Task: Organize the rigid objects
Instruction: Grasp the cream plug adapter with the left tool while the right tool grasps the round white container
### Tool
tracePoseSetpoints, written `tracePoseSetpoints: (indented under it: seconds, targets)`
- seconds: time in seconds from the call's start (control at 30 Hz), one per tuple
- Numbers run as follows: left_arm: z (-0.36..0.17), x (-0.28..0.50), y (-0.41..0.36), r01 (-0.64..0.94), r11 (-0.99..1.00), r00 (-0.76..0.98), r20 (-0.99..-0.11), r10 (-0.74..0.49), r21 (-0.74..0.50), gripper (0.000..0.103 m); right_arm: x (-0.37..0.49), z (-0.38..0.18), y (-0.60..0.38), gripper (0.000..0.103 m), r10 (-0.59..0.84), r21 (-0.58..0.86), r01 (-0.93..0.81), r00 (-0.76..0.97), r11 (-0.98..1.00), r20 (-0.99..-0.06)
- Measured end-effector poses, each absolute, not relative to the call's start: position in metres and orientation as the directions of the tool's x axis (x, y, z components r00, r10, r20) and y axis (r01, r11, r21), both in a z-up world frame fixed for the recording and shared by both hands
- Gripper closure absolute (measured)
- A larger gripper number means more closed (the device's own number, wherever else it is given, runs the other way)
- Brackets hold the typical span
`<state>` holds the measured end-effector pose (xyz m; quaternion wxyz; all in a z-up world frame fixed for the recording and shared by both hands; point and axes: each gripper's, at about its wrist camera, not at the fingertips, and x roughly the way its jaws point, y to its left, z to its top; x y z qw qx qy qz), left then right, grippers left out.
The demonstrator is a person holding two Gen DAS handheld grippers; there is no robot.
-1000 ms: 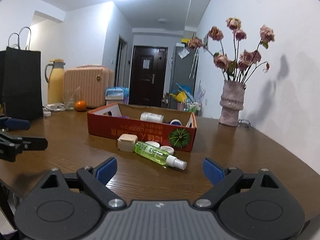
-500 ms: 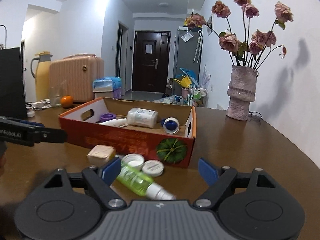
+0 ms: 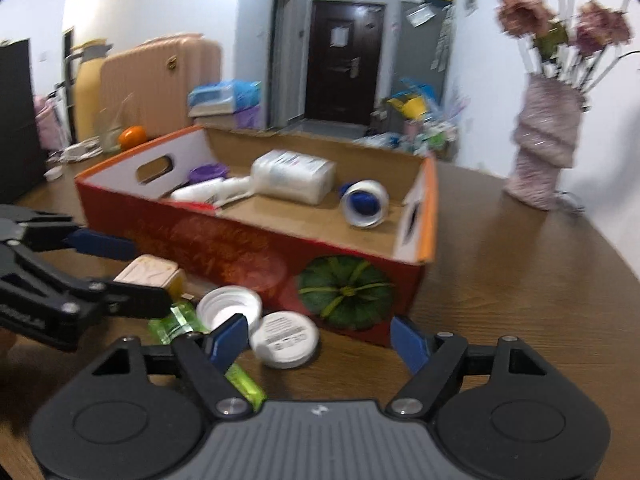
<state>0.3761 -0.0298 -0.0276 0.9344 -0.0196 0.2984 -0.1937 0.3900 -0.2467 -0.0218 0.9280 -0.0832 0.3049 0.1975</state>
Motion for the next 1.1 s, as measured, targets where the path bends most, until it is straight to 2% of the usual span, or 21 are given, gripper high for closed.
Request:
tracePoseSetpoints:
  seconds: [0.07, 0.17, 0.33, 0.37, 0.43, 0.47, 0.53, 0.7, 0.8, 0.93, 1.1]
  targets:
    - [-0.029, 0.373, -0.031, 0.376, 0.916, 0.752, -0.533, -0.389, -0.140, 0.016, 0.395, -0.025, -0.246, 0.032, 0.339, -0.007, -0.434, 0.712, 0.901, -0.615]
    - [-0.029, 0.372, -0.033, 0.404, 0.905, 0.747, -0.523, -0.409, -0.132, 0.016, 0.402, -0.029, -0.251, 0.032, 0.385, 0.067, -0.446, 0.675, 0.892, -0.629]
    - [-0.034, 0.388, -0.017, 0.358, 0.900, 0.720, -0.540, -0.436, -0.249, 0.015, 0.406, -0.032, -0.256, 0.032, 0.404, 0.104, -0.446, 0.657, 0.889, -0.637]
    - [-0.034, 0.388, -0.014, 0.341, 0.906, 0.729, -0.537, -0.424, -0.252, 0.017, 0.405, -0.032, -0.255, 0.032, 0.403, 0.101, -0.447, 0.657, 0.889, -0.637]
    - [-0.034, 0.386, -0.012, 0.340, 0.913, 0.730, -0.548, -0.409, -0.228, 0.035, 0.404, -0.032, -0.255, 0.034, 0.398, 0.094, -0.446, 0.659, 0.890, -0.638]
    - [-0.035, 0.386, -0.012, 0.354, 0.907, 0.712, -0.564, -0.418, -0.227, 0.039, 0.404, -0.032, -0.254, 0.038, 0.389, 0.082, -0.445, 0.661, 0.892, -0.641]
    - [-0.036, 0.383, -0.012, 0.357, 0.906, 0.706, -0.571, -0.420, -0.225, 0.040, 0.403, -0.033, -0.251, 0.040, 0.362, 0.040, -0.445, 0.669, 0.895, -0.649]
    - [-0.036, 0.382, -0.015, 0.376, 0.904, 0.698, -0.579, -0.421, -0.205, 0.040, 0.404, -0.032, -0.252, 0.050, 0.378, 0.061, -0.447, 0.668, 0.892, -0.641]
    - [-0.036, 0.379, -0.019, 0.385, 0.906, 0.702, -0.581, -0.412, -0.178, 0.041, 0.404, -0.031, -0.249, 0.064, 0.385, 0.066, -0.451, 0.667, 0.890, -0.638]
    - [-0.034, 0.367, -0.022, 0.374, 0.919, 0.728, -0.576, -0.372, -0.121, 0.041, 0.403, -0.029, -0.248, 0.064, 0.400, 0.091, -0.450, 0.661, 0.888, -0.635]
    - [-0.030, 0.345, -0.011, 0.313, 0.943, 0.763, -0.561, -0.321, -0.114, 0.041, 0.392, -0.021, -0.256, 0.064, 0.373, 0.093, -0.403, 0.705, 0.911, -0.603]
